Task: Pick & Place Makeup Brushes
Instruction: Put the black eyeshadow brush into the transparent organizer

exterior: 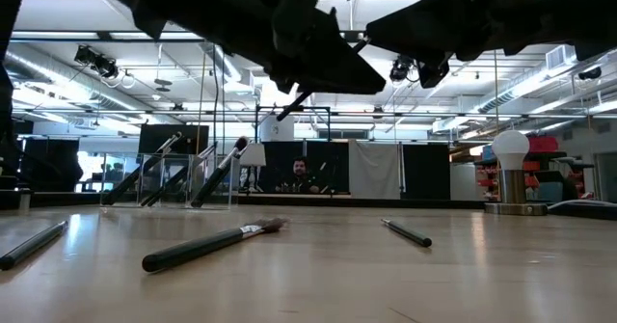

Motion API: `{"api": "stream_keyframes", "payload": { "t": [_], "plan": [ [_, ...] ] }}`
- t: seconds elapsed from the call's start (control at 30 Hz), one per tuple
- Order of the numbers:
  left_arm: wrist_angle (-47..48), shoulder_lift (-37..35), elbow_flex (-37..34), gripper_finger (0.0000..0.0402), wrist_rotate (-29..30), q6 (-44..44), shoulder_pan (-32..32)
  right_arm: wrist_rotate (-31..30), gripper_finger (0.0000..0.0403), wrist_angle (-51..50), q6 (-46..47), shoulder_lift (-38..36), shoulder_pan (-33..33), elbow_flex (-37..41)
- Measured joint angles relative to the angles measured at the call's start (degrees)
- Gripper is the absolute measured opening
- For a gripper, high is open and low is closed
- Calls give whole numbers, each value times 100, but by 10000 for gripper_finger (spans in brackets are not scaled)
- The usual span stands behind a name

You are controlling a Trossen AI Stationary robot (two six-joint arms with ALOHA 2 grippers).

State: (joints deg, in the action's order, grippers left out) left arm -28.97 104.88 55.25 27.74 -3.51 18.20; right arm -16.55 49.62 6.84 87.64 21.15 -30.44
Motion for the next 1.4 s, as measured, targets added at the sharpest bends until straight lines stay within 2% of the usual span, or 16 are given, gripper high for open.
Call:
{"api": "stream_keyframes", "payload": {
  "t": [0.23, 0.4, 0.63, 0.7, 0.77, 0.97, 1.03, 1.17, 1.4],
  "plan": [
    [618, -53, 250, 7, 8, -72, 31, -60, 27, -69, 23, 0, -2, -4],
    [1152, -109, 257, 4, 436, -387, 118, -73, 57, -356, -2, -109, -4, -4],
    [1699, -130, 182, 3, 1347, -629, 146, -140, 90, -1471, 104, -843, 30, -4],
    [1421, -298, -147, 2, 1605, -603, 97, -182, 93, -1639, 174, -967, 53, -4],
    [744, -592, -682, 2, 1602, -603, 16, -183, 93, -1762, 176, -1012, 109, -4],
    [-2621, -1566, -2503, 2, 1103, -78, -383, -188, 87, -1702, 164, -957, 164, 8],
    [-3305, -1807, -2903, 2, 994, 148, -547, -191, 86, -1612, 152, -952, 164, 11],
    [-3673, -2080, -3358, 1, 1014, 411, -1046, -191, 86, -1567, 150, -931, 160, 11],
    [-3453, -1891, -3463, 2, 823, 396, -1861, -193, 86, -1529, 126, -931, 160, 11]
  ]
}}
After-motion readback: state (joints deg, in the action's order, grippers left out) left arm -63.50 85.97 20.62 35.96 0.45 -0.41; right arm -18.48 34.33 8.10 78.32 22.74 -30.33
